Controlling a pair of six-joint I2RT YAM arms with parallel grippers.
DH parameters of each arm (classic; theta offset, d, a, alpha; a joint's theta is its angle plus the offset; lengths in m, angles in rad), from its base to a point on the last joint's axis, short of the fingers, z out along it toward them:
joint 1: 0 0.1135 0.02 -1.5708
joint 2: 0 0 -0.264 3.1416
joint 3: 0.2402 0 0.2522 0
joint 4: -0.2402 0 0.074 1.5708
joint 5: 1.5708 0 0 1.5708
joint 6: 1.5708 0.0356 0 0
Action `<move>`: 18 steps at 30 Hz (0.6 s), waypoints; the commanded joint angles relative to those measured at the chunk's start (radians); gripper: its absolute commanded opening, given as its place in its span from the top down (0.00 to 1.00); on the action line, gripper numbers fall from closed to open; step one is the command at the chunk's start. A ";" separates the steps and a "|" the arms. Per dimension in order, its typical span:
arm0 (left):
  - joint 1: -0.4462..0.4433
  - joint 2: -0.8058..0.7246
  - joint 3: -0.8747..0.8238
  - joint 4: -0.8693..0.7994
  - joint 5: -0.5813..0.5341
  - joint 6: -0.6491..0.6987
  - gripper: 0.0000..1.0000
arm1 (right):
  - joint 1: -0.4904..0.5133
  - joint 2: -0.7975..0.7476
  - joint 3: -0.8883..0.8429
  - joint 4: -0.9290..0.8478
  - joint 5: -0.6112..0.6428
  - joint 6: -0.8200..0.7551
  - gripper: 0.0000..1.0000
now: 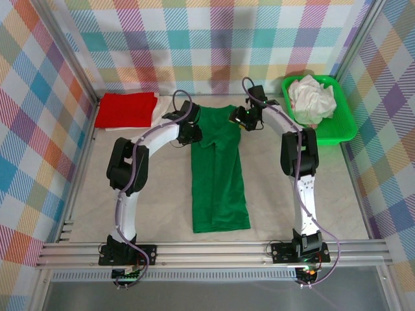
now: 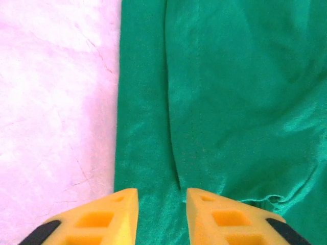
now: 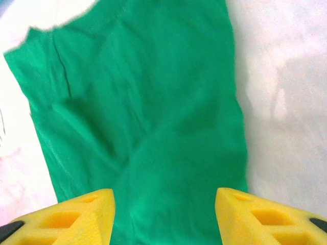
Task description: Fold and stack the t-shirts
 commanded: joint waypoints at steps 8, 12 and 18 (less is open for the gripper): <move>-0.006 0.118 0.204 0.057 0.084 0.050 0.70 | 0.039 -0.213 -0.299 0.002 -0.021 -0.083 0.56; -0.005 0.271 0.394 0.030 0.115 0.077 0.72 | 0.042 -0.327 -0.490 0.086 0.015 -0.086 0.59; 0.025 0.491 0.655 -0.045 0.176 0.057 0.74 | 0.047 -0.381 -0.658 0.138 -0.053 -0.097 0.66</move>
